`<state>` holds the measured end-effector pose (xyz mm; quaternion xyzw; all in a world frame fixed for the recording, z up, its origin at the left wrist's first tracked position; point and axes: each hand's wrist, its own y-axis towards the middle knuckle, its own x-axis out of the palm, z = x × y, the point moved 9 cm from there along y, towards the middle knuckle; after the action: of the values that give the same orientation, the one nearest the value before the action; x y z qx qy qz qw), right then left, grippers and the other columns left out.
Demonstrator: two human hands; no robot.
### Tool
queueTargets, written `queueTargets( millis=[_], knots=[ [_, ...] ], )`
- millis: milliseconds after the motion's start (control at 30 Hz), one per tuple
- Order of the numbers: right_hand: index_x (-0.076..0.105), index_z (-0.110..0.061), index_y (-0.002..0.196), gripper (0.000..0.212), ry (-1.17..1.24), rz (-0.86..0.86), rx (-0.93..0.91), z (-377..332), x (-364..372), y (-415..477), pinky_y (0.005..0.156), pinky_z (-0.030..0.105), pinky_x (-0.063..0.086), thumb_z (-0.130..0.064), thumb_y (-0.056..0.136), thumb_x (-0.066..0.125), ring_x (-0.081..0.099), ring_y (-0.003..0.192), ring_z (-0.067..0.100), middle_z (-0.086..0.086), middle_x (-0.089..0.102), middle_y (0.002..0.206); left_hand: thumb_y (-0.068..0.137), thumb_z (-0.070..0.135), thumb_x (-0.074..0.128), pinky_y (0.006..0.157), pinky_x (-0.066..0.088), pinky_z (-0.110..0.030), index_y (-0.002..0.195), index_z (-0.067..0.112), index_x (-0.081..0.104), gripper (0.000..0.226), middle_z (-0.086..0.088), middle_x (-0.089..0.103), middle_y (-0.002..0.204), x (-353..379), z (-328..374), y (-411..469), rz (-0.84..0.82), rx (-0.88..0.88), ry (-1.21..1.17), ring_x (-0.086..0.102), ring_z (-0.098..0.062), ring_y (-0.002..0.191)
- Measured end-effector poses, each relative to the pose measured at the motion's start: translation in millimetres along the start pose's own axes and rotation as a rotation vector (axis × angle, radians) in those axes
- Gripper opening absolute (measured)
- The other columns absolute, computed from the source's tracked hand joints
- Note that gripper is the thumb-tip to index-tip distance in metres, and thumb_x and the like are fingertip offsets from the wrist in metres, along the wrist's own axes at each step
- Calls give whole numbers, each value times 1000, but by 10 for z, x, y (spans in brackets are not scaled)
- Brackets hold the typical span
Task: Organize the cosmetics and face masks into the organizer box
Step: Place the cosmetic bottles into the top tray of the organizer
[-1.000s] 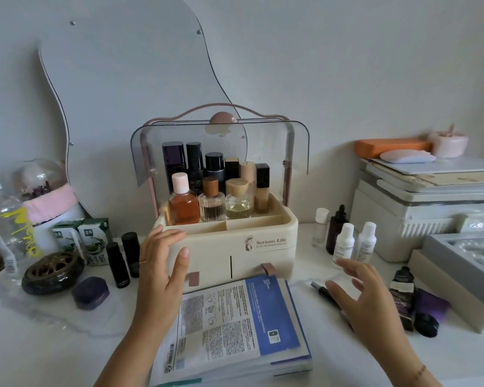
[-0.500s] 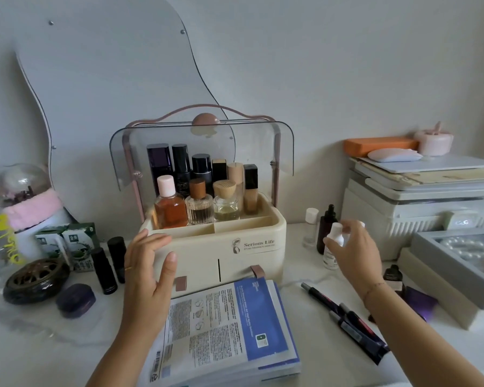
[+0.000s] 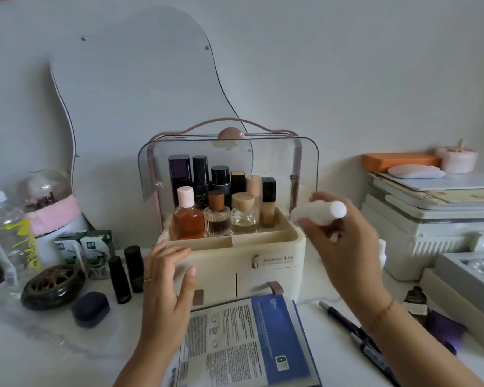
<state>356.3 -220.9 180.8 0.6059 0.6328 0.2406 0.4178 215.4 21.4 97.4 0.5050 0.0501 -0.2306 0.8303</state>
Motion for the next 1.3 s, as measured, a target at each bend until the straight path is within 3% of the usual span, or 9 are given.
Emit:
queueTargets(
  millis=[67,267,533,667,767,867,1067,1167,1300],
  knots=[
    [55,-36,106,34,23,-116,-9,-154,305,95,68,4,46,-35,75,69,58,88,-5,-28,56,94,97,47,35,112,19,-15,115,6,57,50,7,46,125,-13,26,6,14,22,0,34,-16,132],
    [52,-11,101,20,-270,-396,245,297,1091,380,71,29,50,-23,88,60,58,82,19,-1,57,89,95,51,33,112,26,-34,118,13,56,50,23,39,125,-17,2,7,0,7,12,35,-17,134],
    [53,-4,116,29,-323,-468,330,469,1238,401,74,30,48,-16,89,57,59,89,24,11,64,104,95,51,32,111,25,-35,120,15,55,49,37,33,126,-64,-15,29,3,18,21,30,-12,136],
    [53,-11,124,35,-191,-371,250,256,1004,349,79,25,50,-17,90,58,61,90,16,1,64,100,96,49,34,113,25,-34,120,13,55,48,17,43,126,-95,-73,96,3,11,32,32,-15,136],
    [62,-18,110,22,-125,-85,149,282,295,103,72,18,50,-14,88,59,60,77,1,-16,61,84,97,47,34,115,20,-25,120,12,55,47,12,46,126,-22,-13,10,-17,26,18,31,-14,136],
    [62,-15,103,17,-229,161,231,739,-428,-194,68,24,50,-11,88,57,60,77,10,-4,63,87,97,45,35,115,18,-21,119,9,55,47,7,48,125,87,61,-102,-38,35,23,33,-19,135],
    [38,-8,134,58,-421,-34,593,1751,-508,-186,98,45,39,-18,84,64,42,123,34,16,38,139,97,45,35,115,18,-22,117,6,55,47,11,45,123,-3,-24,3,12,43,30,35,-26,133],
    [40,-9,132,52,-384,-110,698,2023,-453,-283,79,35,42,-18,86,61,53,101,30,17,49,130,97,45,35,114,18,-21,117,7,54,47,10,45,124,12,-20,-5,11,39,15,35,-25,133],
    [49,-7,99,18,-421,-107,756,2060,-438,-359,60,33,38,-19,86,56,50,70,24,17,61,96,97,47,34,115,18,-21,118,7,54,49,10,44,125,10,-2,-6,-2,27,26,34,-24,135]
  ],
)
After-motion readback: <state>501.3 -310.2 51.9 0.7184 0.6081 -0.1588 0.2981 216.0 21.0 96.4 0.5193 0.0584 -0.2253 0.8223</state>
